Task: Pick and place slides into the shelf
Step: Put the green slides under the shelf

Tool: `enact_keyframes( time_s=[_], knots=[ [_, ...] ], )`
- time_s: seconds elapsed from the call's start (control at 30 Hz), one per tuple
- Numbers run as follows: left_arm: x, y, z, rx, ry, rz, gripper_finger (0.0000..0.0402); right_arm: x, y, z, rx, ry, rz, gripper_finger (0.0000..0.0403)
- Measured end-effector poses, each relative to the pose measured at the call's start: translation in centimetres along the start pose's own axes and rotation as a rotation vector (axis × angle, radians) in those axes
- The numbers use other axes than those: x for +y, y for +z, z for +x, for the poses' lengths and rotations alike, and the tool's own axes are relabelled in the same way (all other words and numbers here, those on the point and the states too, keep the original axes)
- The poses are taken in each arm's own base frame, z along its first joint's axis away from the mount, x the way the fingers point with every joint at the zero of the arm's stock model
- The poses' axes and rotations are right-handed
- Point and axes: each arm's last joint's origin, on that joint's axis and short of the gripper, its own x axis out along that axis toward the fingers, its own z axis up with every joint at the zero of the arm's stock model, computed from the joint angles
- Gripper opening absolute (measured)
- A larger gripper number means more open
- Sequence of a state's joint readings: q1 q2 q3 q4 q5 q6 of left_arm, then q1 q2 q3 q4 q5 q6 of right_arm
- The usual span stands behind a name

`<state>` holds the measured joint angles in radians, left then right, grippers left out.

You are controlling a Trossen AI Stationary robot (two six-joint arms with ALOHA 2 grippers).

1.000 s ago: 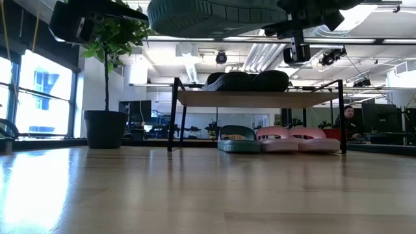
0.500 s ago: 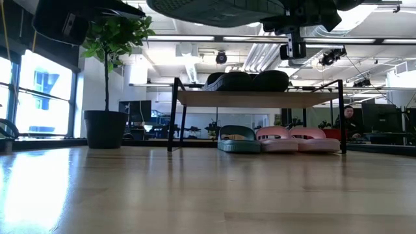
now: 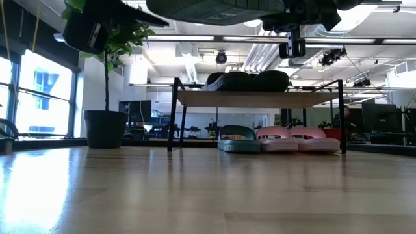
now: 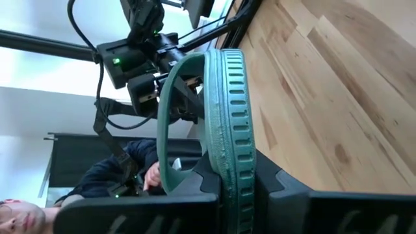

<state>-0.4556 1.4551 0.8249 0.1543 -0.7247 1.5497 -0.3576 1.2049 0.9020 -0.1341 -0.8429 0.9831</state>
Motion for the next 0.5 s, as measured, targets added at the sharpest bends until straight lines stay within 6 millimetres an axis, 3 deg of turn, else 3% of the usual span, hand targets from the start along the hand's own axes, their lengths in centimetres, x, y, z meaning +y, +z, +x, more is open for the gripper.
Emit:
enact_keyframes(
  time_s=[0.33,0.5],
  knots=[
    [0.33,0.32,-0.07,-0.102,0.023,-0.058,0.0066,-0.04,-0.04,0.02,0.0,-0.006,-0.015,0.0006],
    [0.36,0.32,-0.07,-0.102,0.026,-0.07,0.0057,-0.07,-0.02,0.02,-0.009,-0.012,-0.015,0.0006]
  ],
)
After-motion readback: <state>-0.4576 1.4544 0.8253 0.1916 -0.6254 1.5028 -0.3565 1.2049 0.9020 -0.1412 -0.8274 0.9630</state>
